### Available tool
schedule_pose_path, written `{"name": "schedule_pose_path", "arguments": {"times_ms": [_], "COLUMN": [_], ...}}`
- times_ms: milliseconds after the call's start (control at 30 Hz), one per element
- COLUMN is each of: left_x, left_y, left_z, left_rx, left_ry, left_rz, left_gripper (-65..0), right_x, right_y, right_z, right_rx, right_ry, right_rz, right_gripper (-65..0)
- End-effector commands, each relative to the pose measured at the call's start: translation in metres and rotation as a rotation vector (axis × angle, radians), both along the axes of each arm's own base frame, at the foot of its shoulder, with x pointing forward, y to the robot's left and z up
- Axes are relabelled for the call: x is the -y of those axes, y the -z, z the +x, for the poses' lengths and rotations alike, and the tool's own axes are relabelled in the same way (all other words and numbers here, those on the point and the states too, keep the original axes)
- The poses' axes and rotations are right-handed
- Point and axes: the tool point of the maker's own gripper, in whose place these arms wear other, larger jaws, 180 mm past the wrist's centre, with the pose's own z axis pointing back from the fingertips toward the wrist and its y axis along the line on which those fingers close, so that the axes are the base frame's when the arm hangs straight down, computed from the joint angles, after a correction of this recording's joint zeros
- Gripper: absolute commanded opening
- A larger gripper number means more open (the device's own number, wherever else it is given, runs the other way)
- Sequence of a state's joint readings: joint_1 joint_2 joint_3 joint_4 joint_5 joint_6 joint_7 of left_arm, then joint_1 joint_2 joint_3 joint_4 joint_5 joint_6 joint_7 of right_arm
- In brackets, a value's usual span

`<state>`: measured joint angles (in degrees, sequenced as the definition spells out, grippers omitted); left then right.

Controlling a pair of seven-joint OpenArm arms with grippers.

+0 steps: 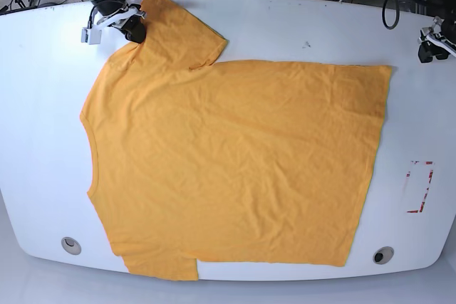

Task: Fold the T-shirt properly
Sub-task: 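Lower the left gripper to the opposite shoulder corner of the shirt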

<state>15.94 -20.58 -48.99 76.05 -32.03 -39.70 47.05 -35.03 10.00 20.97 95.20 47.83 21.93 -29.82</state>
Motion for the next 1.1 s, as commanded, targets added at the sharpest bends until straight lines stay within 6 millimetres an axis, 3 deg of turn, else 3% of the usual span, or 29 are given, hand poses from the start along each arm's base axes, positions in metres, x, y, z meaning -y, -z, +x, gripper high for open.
{"name": "schedule_pose_path", "arguments": {"times_ms": [0, 333, 733, 1067], "left_x": [0.002, 0.017, 0.008, 0.023], "left_y": [-0.008, -0.004, -0.005, 0.004], "left_z": [0.011, 0.017, 0.010, 0.015], "left_rx": [0.047, 0.052, 0.036, 0.009], "left_ry": [0.021, 0.056, 0.038, 0.083], "left_rz": [0.007, -0.001, -0.005, -0.032], "left_gripper": [-33.6, -33.5, -32.8, -33.1], "right_x": [0.002, 0.002, 0.002, 0.001], "right_y": [0.000, 0.000, 0.000, 0.001], "right_z": [-0.002, -0.001, -0.002, -0.003], "right_rx": [-0.015, -0.013, -0.014, -0.018], "right_ry": [-0.011, -0.013, -0.009, -0.007], "right_rz": [-0.015, -0.014, -0.010, -0.006], "right_gripper": [-64.0, -63.9, -64.6, -65.0]}}
